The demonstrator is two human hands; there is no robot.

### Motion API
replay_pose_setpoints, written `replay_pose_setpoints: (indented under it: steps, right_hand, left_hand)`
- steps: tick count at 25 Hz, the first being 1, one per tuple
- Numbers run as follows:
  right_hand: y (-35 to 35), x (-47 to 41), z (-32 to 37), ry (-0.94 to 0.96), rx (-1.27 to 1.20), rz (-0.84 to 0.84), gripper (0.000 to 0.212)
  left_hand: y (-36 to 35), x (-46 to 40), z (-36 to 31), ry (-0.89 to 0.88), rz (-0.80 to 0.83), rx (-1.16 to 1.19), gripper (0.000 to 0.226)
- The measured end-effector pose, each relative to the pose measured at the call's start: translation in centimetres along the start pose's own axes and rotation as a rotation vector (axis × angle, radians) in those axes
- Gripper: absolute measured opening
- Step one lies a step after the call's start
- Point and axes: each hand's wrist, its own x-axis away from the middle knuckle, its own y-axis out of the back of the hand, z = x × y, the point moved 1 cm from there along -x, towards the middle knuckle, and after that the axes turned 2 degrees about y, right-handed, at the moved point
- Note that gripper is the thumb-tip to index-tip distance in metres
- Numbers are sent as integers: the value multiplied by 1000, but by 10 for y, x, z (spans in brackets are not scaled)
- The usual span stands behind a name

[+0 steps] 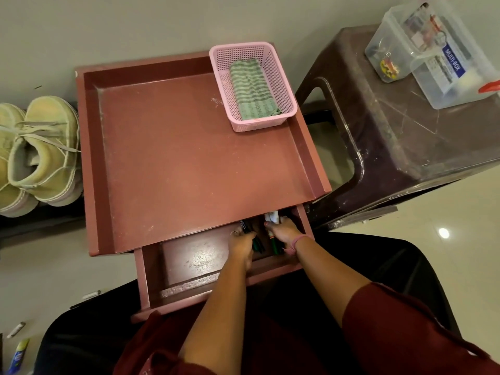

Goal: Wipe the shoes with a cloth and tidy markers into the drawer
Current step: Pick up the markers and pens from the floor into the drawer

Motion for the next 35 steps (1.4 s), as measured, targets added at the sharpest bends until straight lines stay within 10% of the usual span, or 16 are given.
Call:
replay_pose_setpoints:
  steps: [19, 30, 35]
  right_hand:
    - [-10, 7, -27, 14, 272, -258, 29]
    - [-13, 20, -15, 251, 929, -296, 38]
    - [-9, 20, -16, 235, 1100, -194, 28]
  left_hand:
    - [-2, -2, 26, -163, -116, -226, 45]
    - [-16, 5, 29, -349, -57, -1195, 41]
    - [-15, 2, 29, -357, 17, -1230, 40]
